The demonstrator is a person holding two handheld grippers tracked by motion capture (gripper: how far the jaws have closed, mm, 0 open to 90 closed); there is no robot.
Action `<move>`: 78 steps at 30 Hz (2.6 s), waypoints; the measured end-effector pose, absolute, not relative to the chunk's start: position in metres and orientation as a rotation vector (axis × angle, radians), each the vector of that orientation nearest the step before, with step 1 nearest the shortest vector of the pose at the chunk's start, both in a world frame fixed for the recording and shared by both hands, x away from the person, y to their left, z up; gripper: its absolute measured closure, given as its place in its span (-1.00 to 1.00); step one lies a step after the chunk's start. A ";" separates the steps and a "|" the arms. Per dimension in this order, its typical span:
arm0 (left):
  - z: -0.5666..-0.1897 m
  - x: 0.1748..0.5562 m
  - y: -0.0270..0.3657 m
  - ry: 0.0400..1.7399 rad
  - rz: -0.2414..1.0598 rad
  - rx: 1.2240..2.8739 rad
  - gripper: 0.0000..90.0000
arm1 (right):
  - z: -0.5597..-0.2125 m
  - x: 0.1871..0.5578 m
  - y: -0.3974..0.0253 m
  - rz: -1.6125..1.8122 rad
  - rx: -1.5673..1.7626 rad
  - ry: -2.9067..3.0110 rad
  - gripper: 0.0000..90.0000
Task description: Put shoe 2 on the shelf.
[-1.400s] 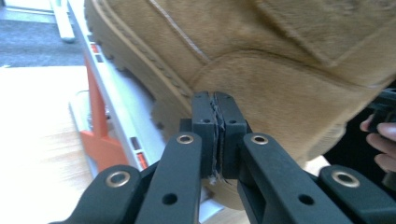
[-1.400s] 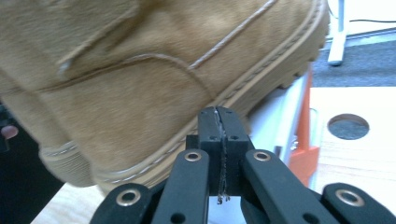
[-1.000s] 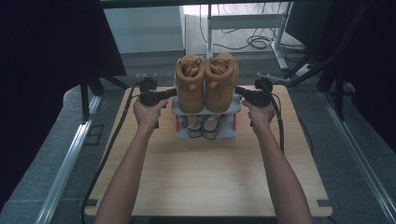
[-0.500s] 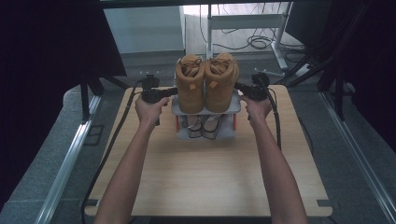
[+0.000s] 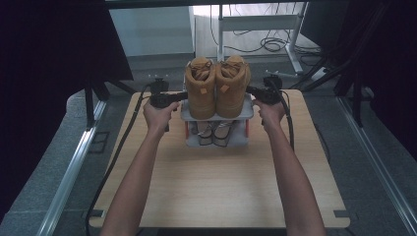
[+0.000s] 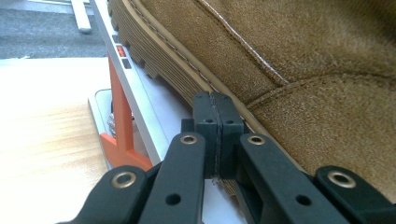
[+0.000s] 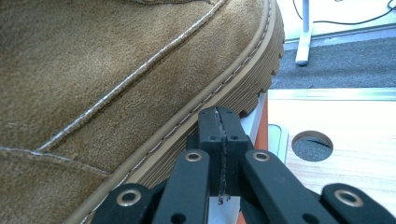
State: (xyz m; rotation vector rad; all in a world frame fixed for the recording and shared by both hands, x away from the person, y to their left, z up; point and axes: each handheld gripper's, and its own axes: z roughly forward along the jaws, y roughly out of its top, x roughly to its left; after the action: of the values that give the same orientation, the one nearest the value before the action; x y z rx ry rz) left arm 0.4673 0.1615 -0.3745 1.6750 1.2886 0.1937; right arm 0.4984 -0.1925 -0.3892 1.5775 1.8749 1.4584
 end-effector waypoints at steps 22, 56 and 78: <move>-0.377 0.466 0.163 1.271 0.199 1.674 0.99 | -0.388 0.507 -0.188 1.462 1.577 1.918 1.00; -0.382 0.406 0.212 1.220 0.267 1.641 0.67 | -0.382 0.424 -0.237 1.675 1.471 1.871 0.77; -0.430 0.376 0.230 1.206 0.245 1.658 0.24 | -0.430 0.383 -0.265 1.674 1.494 1.872 0.55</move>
State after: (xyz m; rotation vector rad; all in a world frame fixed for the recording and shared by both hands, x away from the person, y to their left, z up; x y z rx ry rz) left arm 0.3760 0.2297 -0.4297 1.6579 1.2055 0.2449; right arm 0.3832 -0.2648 -0.4304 1.4939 1.8716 1.6738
